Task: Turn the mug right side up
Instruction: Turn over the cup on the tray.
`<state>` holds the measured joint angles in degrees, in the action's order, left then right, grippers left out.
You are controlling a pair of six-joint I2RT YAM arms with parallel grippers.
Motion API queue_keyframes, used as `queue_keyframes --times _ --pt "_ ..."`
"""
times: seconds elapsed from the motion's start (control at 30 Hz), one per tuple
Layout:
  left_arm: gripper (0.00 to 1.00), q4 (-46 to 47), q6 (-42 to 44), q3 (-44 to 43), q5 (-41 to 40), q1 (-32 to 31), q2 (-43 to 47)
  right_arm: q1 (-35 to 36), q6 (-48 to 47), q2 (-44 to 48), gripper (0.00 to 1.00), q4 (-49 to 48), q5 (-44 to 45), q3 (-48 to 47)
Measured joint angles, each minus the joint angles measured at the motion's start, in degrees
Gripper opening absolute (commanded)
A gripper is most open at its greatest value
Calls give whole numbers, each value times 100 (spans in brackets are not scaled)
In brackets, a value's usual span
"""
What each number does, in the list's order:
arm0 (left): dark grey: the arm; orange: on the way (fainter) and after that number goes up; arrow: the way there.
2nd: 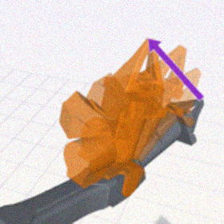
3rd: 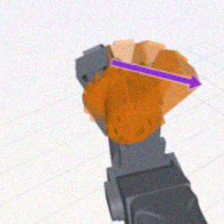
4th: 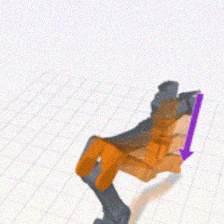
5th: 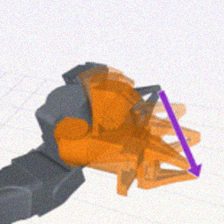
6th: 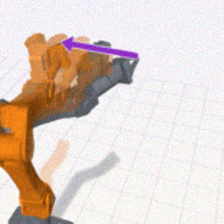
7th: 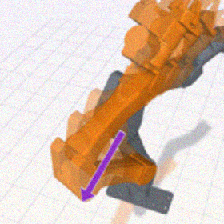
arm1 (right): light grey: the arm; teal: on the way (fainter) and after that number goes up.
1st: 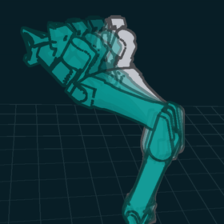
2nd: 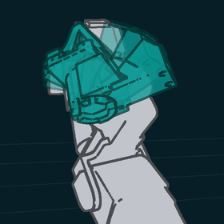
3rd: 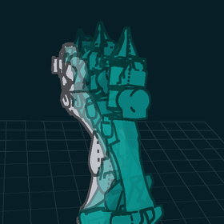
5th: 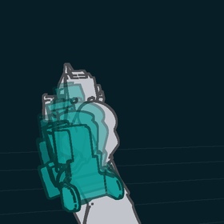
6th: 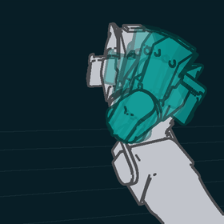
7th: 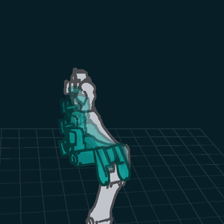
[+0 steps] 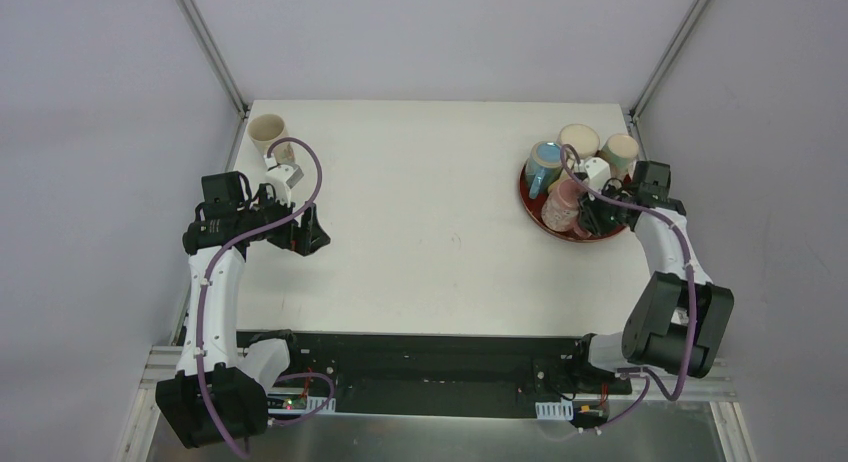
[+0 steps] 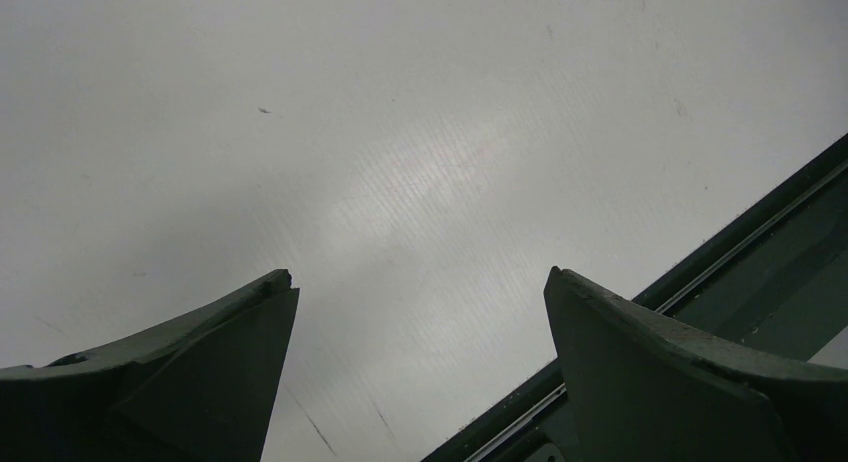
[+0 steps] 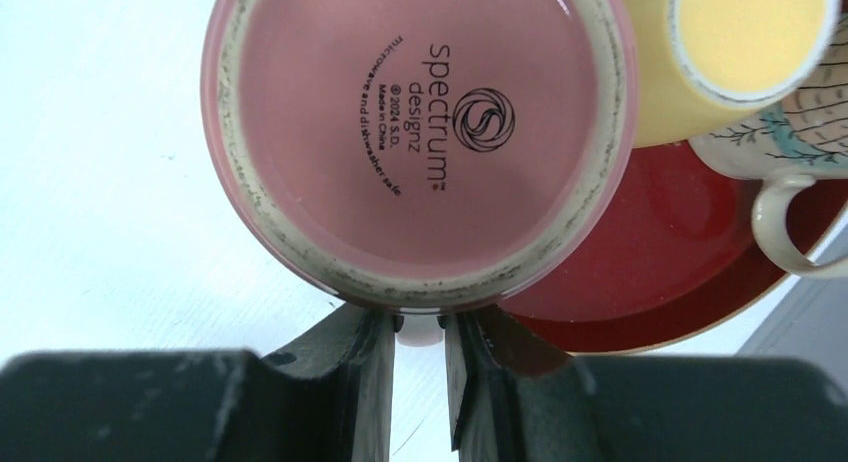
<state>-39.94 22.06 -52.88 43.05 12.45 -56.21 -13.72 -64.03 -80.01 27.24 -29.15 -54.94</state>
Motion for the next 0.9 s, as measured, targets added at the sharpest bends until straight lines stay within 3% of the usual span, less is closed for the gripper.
queue_keyframes --times 0.37,0.57,0.9 --pt "100 101 -72 0 15 0 0 50 664 979 0 398 -468 -109" --pt "100 254 -195 -74 22 -2 24 450 1384 1443 0 365 -809 -249" --pt "100 634 -881 -1403 758 -72 -566 1591 3171 1668 0 -398 -992 -304"
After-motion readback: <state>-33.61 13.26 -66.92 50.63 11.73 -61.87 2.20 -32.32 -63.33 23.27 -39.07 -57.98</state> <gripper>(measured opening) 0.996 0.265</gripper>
